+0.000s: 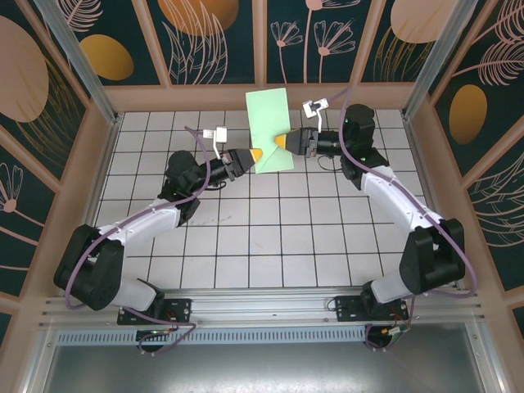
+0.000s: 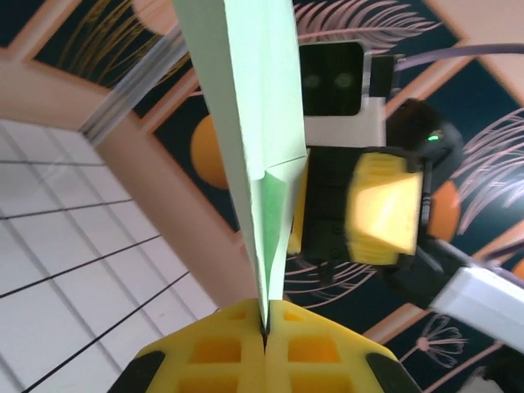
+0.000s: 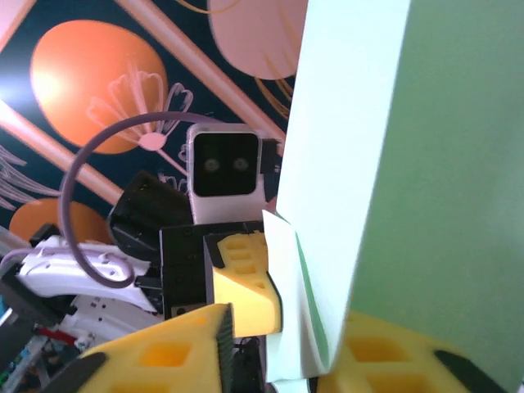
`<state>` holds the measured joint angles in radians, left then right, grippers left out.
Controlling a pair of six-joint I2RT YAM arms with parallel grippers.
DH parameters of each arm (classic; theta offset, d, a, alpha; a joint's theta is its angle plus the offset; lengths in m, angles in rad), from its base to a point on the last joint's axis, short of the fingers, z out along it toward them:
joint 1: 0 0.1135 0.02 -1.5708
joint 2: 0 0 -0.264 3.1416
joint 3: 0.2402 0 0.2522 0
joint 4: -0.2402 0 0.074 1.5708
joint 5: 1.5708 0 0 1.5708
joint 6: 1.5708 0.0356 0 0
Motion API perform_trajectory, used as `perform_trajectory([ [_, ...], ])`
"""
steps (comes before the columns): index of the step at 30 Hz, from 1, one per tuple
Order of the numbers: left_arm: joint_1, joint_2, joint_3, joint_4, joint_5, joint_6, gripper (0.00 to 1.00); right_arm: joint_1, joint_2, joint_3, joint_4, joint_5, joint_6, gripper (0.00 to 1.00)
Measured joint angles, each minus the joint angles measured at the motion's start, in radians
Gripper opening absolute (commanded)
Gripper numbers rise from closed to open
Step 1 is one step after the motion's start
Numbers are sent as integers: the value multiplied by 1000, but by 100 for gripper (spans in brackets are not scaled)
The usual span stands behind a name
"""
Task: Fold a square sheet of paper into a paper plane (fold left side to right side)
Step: Turn over the paper at the center of the table.
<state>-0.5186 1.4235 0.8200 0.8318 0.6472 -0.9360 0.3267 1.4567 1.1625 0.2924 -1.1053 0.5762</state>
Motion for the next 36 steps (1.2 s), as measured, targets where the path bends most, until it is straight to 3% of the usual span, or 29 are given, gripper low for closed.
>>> perform_trajectory([
  [5,-78,-65,94,-378,-197,220,0,-42,-80,5,-267,291,-167,61],
  [12,-270,-72,302,-917,-667,402,0,-139,-219,-45,-521,858,-274,86],
  [16,-383,55,473,-1239,-942,378,0,-193,-309,-135,-564,1032,-289,95],
  [22,-493,360,737,-1743,-1266,194,0,-203,-375,-197,-585,1144,-294,99],
  [28,-521,568,827,-2027,-1360,43,0,-209,-389,-223,-586,1168,-294,99],
  [36,-521,731,884,-2111,-1318,-9,0,-217,-407,-245,-585,1157,-294,99],
])
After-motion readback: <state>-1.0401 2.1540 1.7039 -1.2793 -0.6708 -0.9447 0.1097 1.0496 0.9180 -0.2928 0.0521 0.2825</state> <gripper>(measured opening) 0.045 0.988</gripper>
